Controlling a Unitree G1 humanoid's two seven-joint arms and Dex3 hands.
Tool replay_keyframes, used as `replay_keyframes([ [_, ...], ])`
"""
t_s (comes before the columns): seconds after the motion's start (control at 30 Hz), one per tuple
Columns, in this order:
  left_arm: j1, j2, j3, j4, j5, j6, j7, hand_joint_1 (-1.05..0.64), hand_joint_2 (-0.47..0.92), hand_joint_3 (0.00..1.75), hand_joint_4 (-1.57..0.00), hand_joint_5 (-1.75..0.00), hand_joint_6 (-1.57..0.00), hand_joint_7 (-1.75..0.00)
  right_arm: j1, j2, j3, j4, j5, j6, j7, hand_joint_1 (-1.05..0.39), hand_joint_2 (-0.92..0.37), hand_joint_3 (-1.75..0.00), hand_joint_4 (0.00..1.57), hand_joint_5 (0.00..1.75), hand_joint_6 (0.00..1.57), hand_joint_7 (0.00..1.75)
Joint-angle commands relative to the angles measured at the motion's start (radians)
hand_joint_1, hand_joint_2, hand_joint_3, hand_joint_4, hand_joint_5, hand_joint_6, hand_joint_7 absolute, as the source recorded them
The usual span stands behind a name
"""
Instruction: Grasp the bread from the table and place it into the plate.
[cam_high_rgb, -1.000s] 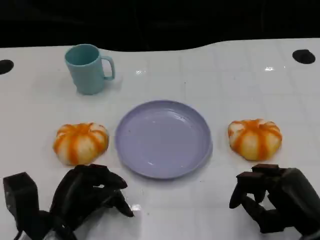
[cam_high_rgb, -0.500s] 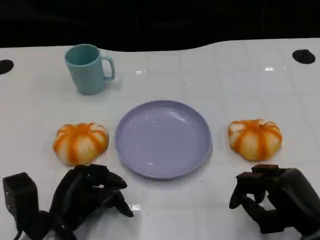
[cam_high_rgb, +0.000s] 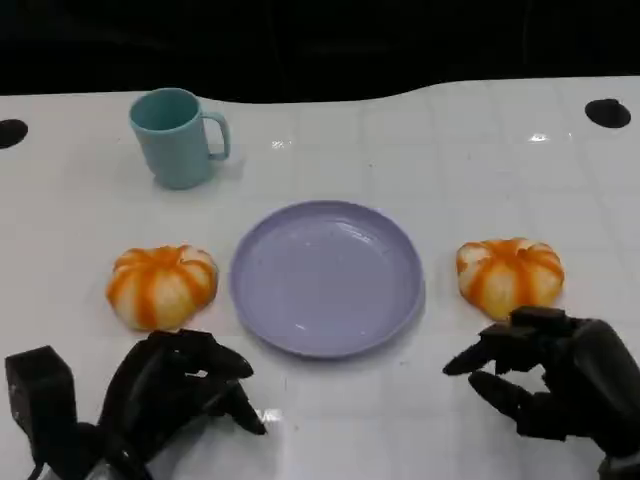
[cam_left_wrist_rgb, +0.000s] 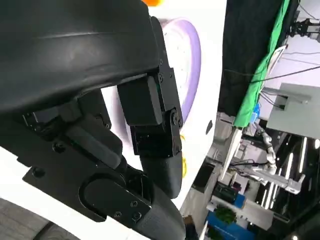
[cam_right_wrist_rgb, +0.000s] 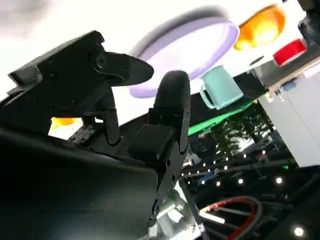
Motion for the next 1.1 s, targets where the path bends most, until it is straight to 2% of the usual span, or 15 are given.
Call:
replay_keyframes([
  [0.03, -0.009, 0.018, 0.007, 0.008, -0.001, -0.003, -0.010, -1.05, 0.71, 0.00, -1.57, -0.57, -1.57, -0.19, 0.022, -0.029, -0.031, -0.050, 0.036, 0.039, 0.043, -0.31, -0.81, -0.26, 0.56, 1.08, 0.78, 0.32],
  [0.1, -0.009, 0.019, 0.005, 0.009, 0.004, -0.011, -0.008, -1.05, 0.72, 0.00, -1.57, -0.57, -1.57, -0.19, 0.030, -0.031, -0.041, -0.076, 0.041, 0.068, 0.064, -0.34, -0.87, -0.13, 0.52, 0.80, 0.71, 0.21],
  [0.17, -0.008, 0.019, 0.005, 0.009, 0.005, -0.011, -0.005, -1.05, 0.72, 0.00, -1.57, -0.57, -1.57, -0.20, 0.036, -0.034, -0.051, -0.105, 0.044, 0.098, 0.085, -0.37, -0.90, -0.06, 0.49, 0.60, 0.67, 0.12],
  [0.33, -0.010, 0.018, 0.007, 0.011, -0.001, -0.004, -0.010, -1.05, 0.72, 0.00, -1.57, -0.57, -1.57, -0.20, 0.045, -0.050, -0.073, -0.163, 0.038, 0.163, 0.130, -0.42, -0.92, -0.02, 0.38, 0.37, 0.55, 0.02],
  [0.53, -0.013, 0.017, 0.005, 0.017, 0.005, -0.012, -0.005, -1.05, 0.72, 0.00, -1.57, -0.57, -1.57, -0.20, 0.058, -0.069, -0.093, -0.243, 0.045, 0.269, 0.218, -0.49, -0.92, -0.04, 0.25, 0.23, 0.39, 0.00],
  [0.7, -0.022, 0.017, 0.009, 0.033, 0.003, -0.012, -0.003, -1.05, 0.71, 0.00, -1.57, -0.58, -1.57, -0.20, 0.047, -0.078, -0.103, -0.277, 0.050, 0.326, 0.273, -0.50, -0.90, -0.02, 0.18, 0.19, 0.31, 0.00],
  [0.9, -0.029, 0.018, 0.013, 0.043, 0.002, -0.014, -0.004, -1.05, 0.71, 0.00, -1.57, -0.59, -1.57, -0.20, 0.037, -0.089, -0.096, -0.328, 0.023, 0.419, 0.338, -0.52, -0.88, 0.00, 0.10, 0.16, 0.26, 0.00],
  [1.1, -0.035, 0.017, 0.016, 0.053, 0.006, -0.017, 0.003, -1.05, 0.71, 0.00, -1.57, -0.59, -1.57, -0.21, -0.021, -0.099, -0.068, -0.310, -0.049, 0.513, 0.374, -0.55, -0.85, 0.00, 0.03, 0.15, 0.22, 0.00],
])
